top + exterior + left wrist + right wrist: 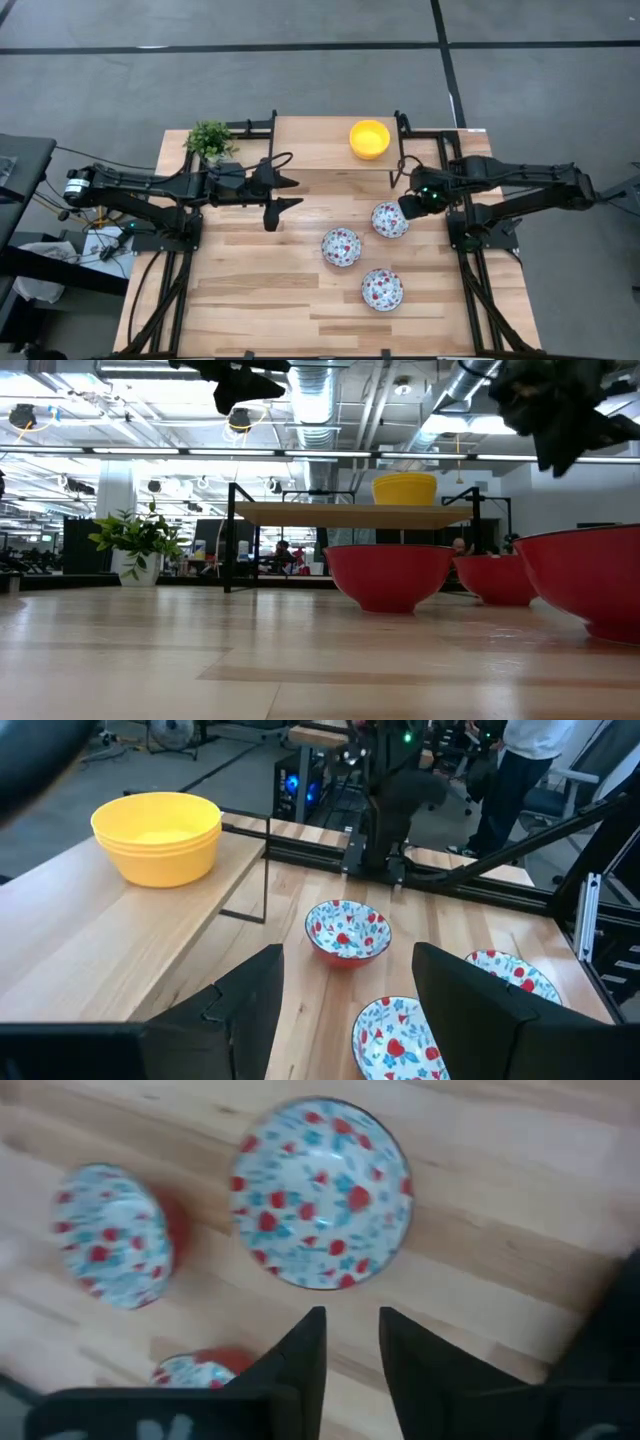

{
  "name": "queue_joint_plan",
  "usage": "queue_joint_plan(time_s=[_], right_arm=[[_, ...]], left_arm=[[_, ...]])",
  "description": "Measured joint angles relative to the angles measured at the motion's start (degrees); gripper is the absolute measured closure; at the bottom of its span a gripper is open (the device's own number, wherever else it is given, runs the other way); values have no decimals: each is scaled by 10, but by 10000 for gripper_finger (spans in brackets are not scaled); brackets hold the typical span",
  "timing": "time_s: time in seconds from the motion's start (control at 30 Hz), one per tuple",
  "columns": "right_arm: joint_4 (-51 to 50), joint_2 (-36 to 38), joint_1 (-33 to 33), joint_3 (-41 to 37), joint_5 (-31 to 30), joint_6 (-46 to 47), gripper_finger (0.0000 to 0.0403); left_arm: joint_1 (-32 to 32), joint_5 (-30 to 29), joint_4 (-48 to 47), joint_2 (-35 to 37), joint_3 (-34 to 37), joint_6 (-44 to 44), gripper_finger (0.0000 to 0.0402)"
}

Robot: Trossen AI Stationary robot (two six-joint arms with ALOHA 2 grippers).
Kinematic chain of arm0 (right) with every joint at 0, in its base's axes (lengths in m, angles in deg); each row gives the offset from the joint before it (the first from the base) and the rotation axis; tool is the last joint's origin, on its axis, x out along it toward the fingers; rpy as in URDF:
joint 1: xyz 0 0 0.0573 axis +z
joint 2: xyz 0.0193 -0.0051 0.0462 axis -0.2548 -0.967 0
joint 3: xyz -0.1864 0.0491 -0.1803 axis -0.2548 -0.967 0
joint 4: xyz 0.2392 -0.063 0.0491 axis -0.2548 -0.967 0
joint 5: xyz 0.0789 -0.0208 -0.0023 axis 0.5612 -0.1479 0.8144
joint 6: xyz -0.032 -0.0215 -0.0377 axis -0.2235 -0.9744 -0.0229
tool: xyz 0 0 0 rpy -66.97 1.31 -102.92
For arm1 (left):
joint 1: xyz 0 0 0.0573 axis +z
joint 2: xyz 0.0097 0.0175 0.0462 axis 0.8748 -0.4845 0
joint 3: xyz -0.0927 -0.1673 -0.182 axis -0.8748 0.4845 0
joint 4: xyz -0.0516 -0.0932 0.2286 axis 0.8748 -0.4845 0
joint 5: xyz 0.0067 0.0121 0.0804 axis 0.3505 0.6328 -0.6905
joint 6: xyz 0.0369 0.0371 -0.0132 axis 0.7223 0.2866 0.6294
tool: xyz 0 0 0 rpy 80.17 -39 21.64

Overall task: Pick & Place Mini bowls
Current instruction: Put the top orange bowl on the shelf

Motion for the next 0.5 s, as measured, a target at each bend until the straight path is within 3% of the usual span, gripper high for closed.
queue_joint_plan(time_s=[0.5], right_arm=[[106, -5, 0, -130, 0, 54, 305]], left_arm=[[0, 0, 0, 0, 0, -46, 180]])
